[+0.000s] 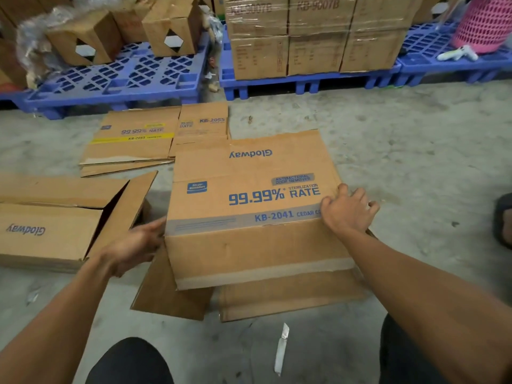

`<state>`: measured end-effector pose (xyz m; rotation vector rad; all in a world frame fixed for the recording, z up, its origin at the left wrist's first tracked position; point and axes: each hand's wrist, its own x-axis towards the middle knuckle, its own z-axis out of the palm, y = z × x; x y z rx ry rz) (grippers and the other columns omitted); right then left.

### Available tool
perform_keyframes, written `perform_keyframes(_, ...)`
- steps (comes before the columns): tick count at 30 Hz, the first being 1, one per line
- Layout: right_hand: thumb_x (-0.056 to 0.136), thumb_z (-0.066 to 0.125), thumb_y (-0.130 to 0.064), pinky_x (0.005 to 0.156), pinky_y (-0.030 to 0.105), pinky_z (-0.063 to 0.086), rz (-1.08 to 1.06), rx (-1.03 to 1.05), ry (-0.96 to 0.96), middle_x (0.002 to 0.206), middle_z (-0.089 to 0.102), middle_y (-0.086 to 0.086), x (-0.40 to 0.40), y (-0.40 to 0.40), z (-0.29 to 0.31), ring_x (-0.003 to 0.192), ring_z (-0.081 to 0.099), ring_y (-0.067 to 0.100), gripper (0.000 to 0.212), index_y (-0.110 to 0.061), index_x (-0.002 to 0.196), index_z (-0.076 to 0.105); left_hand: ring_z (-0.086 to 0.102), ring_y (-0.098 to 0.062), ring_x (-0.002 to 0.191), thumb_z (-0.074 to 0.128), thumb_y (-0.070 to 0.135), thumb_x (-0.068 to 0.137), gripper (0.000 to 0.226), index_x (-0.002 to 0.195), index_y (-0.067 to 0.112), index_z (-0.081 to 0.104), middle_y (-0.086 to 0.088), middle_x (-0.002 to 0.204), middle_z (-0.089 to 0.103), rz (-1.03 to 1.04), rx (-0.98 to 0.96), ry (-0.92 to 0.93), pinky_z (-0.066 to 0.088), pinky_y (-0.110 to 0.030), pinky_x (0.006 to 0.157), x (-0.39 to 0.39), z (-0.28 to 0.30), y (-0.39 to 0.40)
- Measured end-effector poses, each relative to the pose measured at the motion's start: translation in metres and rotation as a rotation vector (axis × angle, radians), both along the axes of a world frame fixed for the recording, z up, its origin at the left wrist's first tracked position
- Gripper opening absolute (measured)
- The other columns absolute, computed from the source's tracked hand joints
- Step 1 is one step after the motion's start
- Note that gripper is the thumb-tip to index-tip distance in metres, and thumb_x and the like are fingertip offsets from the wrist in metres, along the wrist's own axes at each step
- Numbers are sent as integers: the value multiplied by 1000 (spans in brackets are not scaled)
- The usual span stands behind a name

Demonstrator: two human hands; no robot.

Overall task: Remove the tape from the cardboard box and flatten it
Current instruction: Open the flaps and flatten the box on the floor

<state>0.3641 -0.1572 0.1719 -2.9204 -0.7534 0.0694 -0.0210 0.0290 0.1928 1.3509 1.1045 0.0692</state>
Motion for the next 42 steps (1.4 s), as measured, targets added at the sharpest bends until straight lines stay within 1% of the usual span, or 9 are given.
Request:
perform_keyframes(3, 97, 30, -38, 117, 54, 13, 122, 76, 86, 159, 19, 13, 3, 12, -10, 146, 19, 32, 57, -19, 151, 26, 28, -38, 143, 38, 49, 101, 59, 153, 22, 30, -16, 156, 29, 198, 213, 78, 21, -55, 115, 36, 5, 10)
perform_keyframes(6, 99, 20, -49, 119, 55, 8, 184, 58, 116, 164, 0, 8, 6, 28, -16, 150, 4, 33, 64, -21, 156, 9, 13, -33, 148, 33, 79, 85, 93, 156, 26, 7, -14, 163, 9, -51, 589, 390, 18, -52, 118, 85, -14, 11)
perform_keyframes(10, 97, 17, -57, 117, 53, 13, 151, 62, 130, 164, -2, 8, -19, 35, -33, 149, 5, 36, 70, -21, 156, 7, 22, -45, 140, 13, 83, 83, 92, 155, 27, -2, -20, 161, 1, -38, 853, 804, 29, -58, 107, 92, -50, 8)
perform_keyframes(15, 98, 22, -56, 116, 49, 17, 230, 19, 221, 164, -1, 6, -83, 53, -75, 146, 16, 37, 68, -24, 156, 9, 19, -46, 142, 35, 82, 80, 96, 155, 31, 2, -21, 160, 6, 66, 697, 772, 22, -56, 112, 15, -87, 40)
perform_keyframes(20, 98, 24, -53, 118, 56, 7, 187, -172, 407, 164, -9, 0, -74, 52, -135, 149, -3, 35, 67, -28, 156, 2, 24, -49, 136, 53, 65, 87, 87, 155, 32, 11, -25, 157, 7, -39, 606, 710, 23, -47, 113, 14, -160, 18)
perform_keyframes(26, 97, 32, -51, 117, 55, 11, 325, -366, 598, 164, -10, -3, -44, 53, -203, 148, -3, 40, 65, -36, 154, 6, 0, -35, 149, 46, 69, 86, 82, 155, 41, 9, -8, 164, -5, -474, 621, 709, 12, -55, 118, 61, -228, 5)
perform_keyframes(31, 99, 35, -49, 115, 62, 9, 381, -399, 465, 160, -25, -7, -49, 38, -244, 148, -15, 34, 71, -40, 152, -12, -33, -44, 139, 32, 95, 66, 96, 139, 64, -21, 4, 151, -42, -630, 598, 753, -9, -79, 100, 100, -271, -52)
perform_keyframes(37, 99, 36, -49, 116, 60, 6, 391, -346, 457, 160, -23, -7, -52, 31, -241, 148, -14, 32, 70, -43, 152, -8, -23, -42, 144, 36, 85, 78, 91, 147, 54, -14, -2, 159, -31, -608, 627, 782, 4, -80, 103, 109, -259, -66)
perform_keyframes(42, 98, 34, -47, 119, 52, 3, 401, -142, 341, 164, -1, -5, -57, -26, -248, 151, -1, 21, 57, -43, 152, 15, -25, -41, 144, 40, 88, 72, 104, 149, 48, -17, -1, 158, -32, -998, 855, 665, 6, -84, 97, 95, -262, -119)
